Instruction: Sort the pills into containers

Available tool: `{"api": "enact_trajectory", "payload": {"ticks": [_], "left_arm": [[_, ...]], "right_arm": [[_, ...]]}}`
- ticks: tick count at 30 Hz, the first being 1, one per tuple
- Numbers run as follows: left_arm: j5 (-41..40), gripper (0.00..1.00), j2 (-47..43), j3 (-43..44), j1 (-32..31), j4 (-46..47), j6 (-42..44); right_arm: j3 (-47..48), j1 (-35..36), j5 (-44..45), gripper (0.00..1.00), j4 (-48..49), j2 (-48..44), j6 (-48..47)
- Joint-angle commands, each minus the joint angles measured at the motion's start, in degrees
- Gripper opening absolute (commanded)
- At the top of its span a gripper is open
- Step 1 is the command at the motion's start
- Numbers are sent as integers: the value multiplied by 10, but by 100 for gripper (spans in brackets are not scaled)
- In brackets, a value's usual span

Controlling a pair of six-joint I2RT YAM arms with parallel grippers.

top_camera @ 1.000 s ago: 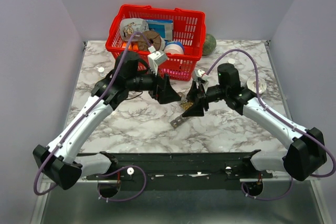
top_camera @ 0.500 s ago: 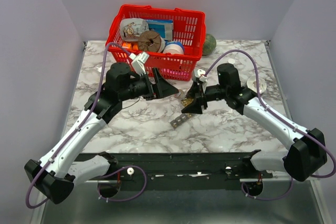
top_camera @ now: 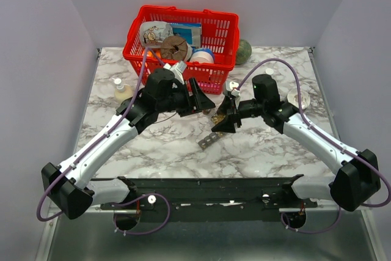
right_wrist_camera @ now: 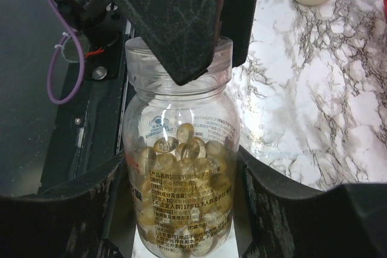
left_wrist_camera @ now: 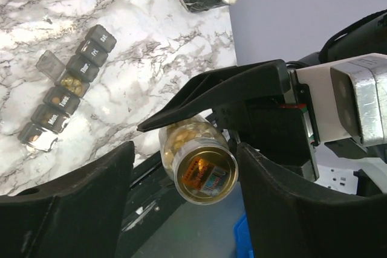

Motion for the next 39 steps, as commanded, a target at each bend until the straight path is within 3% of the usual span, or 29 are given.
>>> {"api": "enact_trajectory", "payload": {"ticks": [1, 5, 12, 15, 16, 21, 24, 26, 27, 28, 29, 32, 35, 39], "left_arm": [[-9, 71, 6, 27, -10, -24, 17], [7, 66, 8, 31, -14, -25, 25], [55, 66, 5, 22, -14, -12, 45], [70, 55, 6, 20, -14, -8, 61], [71, 46, 6, 19, -14, -7, 70], [115, 43, 4, 19, -8, 6, 156], [248, 44, 6, 11, 1, 40, 265], [351, 47, 9, 17, 1, 28, 385], [367, 49, 6, 17, 1, 20, 421], [367, 58, 3, 19, -6, -15, 468], [405, 60, 3, 30, -7, -41, 570], [377, 71, 7, 47, -13, -104, 685], [355, 75, 34, 79, -13, -152, 717], [333, 83, 20, 59, -13, -94, 645]], "right_arm": [[22, -1, 5, 0, -1, -3, -11], [22, -1, 9, 1, -1, -3, -10], [23, -1, 8, 1, 0, 1, -5], [23, -1, 3, 0, -1, 3, -5], [24, -1, 3, 1, -1, 2, -5], [23, -1, -15, 1, -1, 2, -7], [24, -1, -43, 1, -4, 2, -10], [24, -1, -59, 1, -5, 3, -9], [24, -1, -75, 1, -4, 4, -6], [22, -1, -81, 1, -1, 6, -2], [22, -1, -87, 1, 6, 8, 3], [21, -1, -102, 1, 14, 15, 18], [19, -1, -112, 1, 20, 18, 25], [19, -1, -106, 1, 20, 14, 25]]}}
